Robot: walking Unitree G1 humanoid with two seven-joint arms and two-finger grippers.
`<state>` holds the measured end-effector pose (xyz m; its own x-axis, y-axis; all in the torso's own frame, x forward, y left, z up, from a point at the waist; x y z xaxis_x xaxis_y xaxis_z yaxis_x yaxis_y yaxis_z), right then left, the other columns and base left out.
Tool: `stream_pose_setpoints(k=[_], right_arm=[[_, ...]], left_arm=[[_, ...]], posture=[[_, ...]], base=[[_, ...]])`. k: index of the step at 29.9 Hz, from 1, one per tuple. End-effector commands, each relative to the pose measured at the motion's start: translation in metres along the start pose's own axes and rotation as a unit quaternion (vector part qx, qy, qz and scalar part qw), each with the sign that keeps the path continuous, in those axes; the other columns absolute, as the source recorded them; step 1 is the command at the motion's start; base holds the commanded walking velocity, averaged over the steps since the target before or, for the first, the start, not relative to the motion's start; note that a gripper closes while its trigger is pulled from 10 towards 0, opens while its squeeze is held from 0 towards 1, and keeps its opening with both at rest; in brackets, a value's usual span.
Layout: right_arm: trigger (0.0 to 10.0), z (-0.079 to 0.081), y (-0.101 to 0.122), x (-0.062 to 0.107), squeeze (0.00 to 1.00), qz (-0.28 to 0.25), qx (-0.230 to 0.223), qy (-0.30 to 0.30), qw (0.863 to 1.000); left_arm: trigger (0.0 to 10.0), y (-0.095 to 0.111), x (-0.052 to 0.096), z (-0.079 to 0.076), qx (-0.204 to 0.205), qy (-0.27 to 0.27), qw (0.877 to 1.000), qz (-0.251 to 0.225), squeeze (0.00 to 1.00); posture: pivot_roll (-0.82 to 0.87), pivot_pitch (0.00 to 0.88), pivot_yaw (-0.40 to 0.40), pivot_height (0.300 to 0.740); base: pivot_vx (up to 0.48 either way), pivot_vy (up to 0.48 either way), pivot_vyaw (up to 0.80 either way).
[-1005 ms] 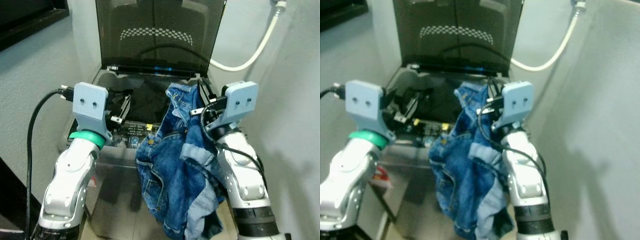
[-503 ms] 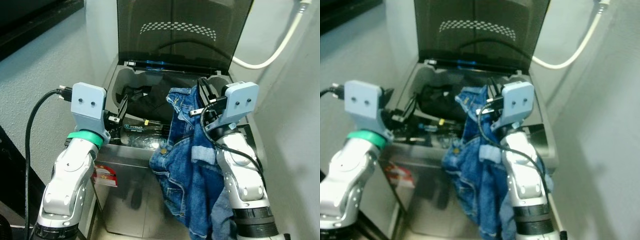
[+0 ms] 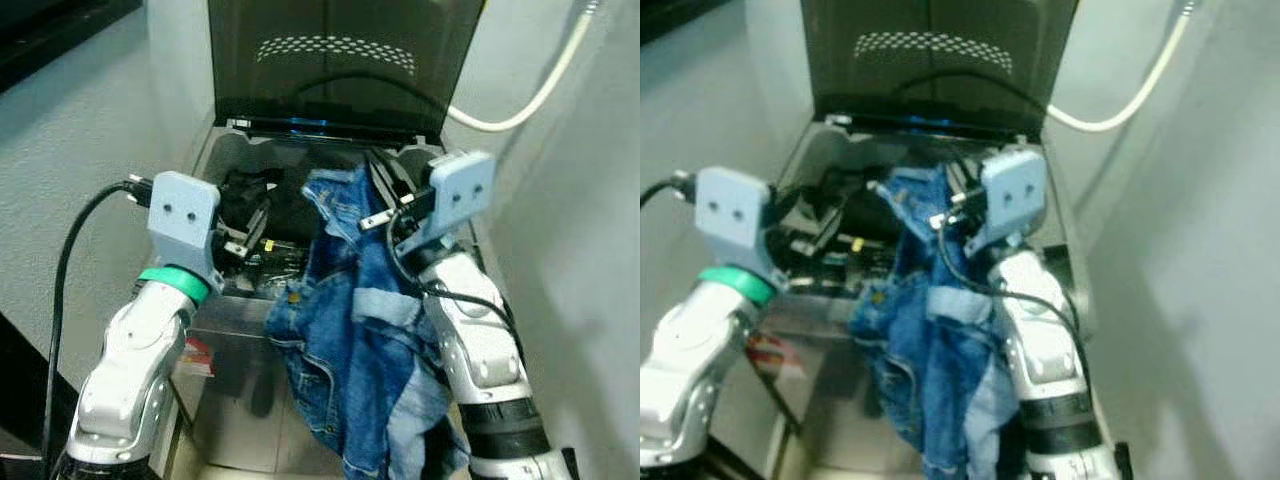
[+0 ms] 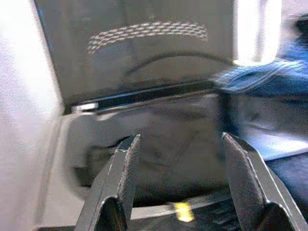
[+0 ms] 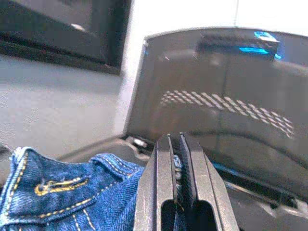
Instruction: Clothes washing
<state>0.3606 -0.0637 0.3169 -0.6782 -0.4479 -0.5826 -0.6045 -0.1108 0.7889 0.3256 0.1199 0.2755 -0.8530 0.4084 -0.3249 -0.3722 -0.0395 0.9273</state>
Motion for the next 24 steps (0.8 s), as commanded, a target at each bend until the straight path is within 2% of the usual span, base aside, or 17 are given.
stream_pose_setpoints(k=[1, 2, 3, 5, 6, 7, 8, 11, 13, 18, 20, 22, 23, 24], right_arm=[[10.0, 0.008, 0.027, -0.025, 0.0, -0.054, -0.027, 0.031, 0.998], [10.0, 0.008, 0.027, -0.025, 0.0, -0.054, -0.027, 0.031, 0.998], [10.0, 0.013, 0.045, -0.044, 0.0, -0.085, -0.052, 0.05, 0.994], [10.0, 0.013, 0.045, -0.044, 0.0, -0.085, -0.052, 0.05, 0.994], [10.0, 0.015, 0.062, -0.058, 0.0, -0.111, -0.079, 0.061, 0.989], [10.0, 0.017, 0.078, -0.069, 0.0, -0.134, -0.103, 0.071, 0.983], [10.0, 0.017, 0.091, -0.076, 0.0, -0.152, -0.126, 0.078, 0.977], [10.0, 0.016, 0.1, -0.079, 0.0, -0.166, -0.141, 0.082, 0.973], [10.0, 0.015, 0.109, -0.082, 0.0, -0.18, -0.155, 0.087, 0.968], [10.0, 0.013, 0.114, -0.081, 0.0, -0.188, -0.165, 0.089, 0.964], [10.0, 0.008, 0.119, -0.08, 0.0, -0.198, -0.184, 0.09, 0.959], [10.0, 0.008, 0.119, -0.08, 0.0, -0.198, -0.184, 0.09, 0.959], [10.0, 0.003, 0.121, -0.08, 0.0, -0.202, -0.188, 0.089, 0.957], [10.0, 0.003, 0.121, -0.08, 0.0, -0.202, -0.188, 0.089, 0.957]], left_arm=[[10.0, 0.008, 0.014, -0.014, 0.037, -0.081, 0.996, 0.0, 0.0], [10.0, 0.008, 0.014, -0.014, 0.037, -0.081, 0.996, 0.0, 0.0], [10.0, 0.009, 0.027, -0.026, 0.046, -0.145, 0.988, 0.012, 0.0], [10.0, 0.009, 0.027, -0.026, 0.046, -0.145, 0.988, 0.012, 0.0], [10.0, 0.007, 0.036, -0.036, 0.049, -0.194, 0.979, 0.023, 0.0], [10.0, 0.003, 0.038, -0.044, 0.044, -0.222, 0.973, 0.034, 0.0], [10.0, -0.002, 0.034, -0.052, 0.036, -0.243, 0.969, 0.04, 0.0], [10.0, -0.008, 0.029, -0.06, 0.029, -0.26, 0.964, 0.046, 0.0], [10.0, -0.019, 0.019, -0.069, 0.017, -0.274, 0.96, 0.057, 0.0], [10.0, -0.029, 0.012, -0.066, 0.0, -0.265, 0.961, 0.074, 0.0], [10.0, -0.039, 0.008, -0.062, -0.016, -0.262, 0.96, 0.093, 0.0], [10.0, -0.039, 0.008, -0.062, -0.016, -0.262, 0.96, 0.093, 0.0], [10.0, -0.055, -0.007, -0.045, -0.053, -0.21, 0.968, 0.127, 0.0], [10.0, -0.055, -0.007, -0.045, -0.053, -0.21, 0.968, 0.127, 0.0]], posture=[[0.13, 0.041, -0.023, 0.74], [0.13, 0.041, -0.023, 0.74], [0.15, 0.049, -0.041, 0.74], [0.15, 0.049, -0.041, 0.74], [0.15, 0.05, -0.045, 0.74], [0.16, 0.053, -0.053, 0.74], [0.16, 0.054, -0.059, 0.74], [0.16, 0.054, -0.059, 0.74], [0.14, 0.051, -0.051, 0.74], [0.14, 0.05, -0.047, 0.74], [0.13, 0.047, -0.037, 0.74], [0.13, 0.047, -0.037, 0.74], [0.12, 0.044, -0.029, 0.74], [0.12, 0.044, -0.029, 0.74]], base=[[0.0, 0.0, 0.0], [0.0, 0.0, 0.0], [0.0, 0.0, 0.0], [0.0, 0.0, 0.0], [0.0, 0.0, 0.0], [0.0, 0.0, 0.0], [0.0, 0.0, 0.0], [0.0, 0.0, 0.0], [0.0, 0.0, 0.0], [0.0, 0.0, 0.0], [0.0, 0.0, 0.0], [0.0, 0.0, 0.0], [0.0, 0.0, 0.0], [0.0, 0.0, 0.0]])
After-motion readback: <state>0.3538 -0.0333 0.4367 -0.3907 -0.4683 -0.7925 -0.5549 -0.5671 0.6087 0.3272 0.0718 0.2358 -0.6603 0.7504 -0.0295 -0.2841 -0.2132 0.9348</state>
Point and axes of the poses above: a point about 5 cm out from each wrist's last joint towards the gripper, its own x axis pointing back from the gripper into the wrist, its own y axis along the axis of the wrist's last joint, z = x × y, the point moved 5 cm from there along -x, pointing out of the wrist towards the gripper
